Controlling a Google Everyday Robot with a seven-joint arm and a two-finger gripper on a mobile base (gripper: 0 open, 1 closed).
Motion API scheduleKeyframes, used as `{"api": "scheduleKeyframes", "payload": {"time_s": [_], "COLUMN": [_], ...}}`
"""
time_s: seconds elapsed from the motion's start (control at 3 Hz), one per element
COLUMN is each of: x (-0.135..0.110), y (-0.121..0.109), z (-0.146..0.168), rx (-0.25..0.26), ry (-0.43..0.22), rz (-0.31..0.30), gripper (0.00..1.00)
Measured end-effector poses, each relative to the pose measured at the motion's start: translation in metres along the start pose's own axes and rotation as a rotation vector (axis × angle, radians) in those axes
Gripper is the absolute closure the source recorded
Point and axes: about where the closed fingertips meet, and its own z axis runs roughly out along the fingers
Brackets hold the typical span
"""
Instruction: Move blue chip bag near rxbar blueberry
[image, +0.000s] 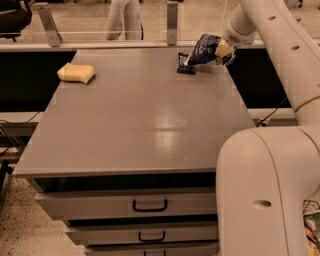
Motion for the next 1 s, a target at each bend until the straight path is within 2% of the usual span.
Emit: {"api": "scheduleKeyframes", "payload": {"time_s": [0.67, 1.0], "x": [-0.021, -0.031], "y": [0.015, 0.017], "z": [0.020, 0.019], "rx": [-0.046, -0.050], "ry": [-0.047, -0.072], "rz": [0.005, 0.006], "gripper": [0.07, 0.00]}}
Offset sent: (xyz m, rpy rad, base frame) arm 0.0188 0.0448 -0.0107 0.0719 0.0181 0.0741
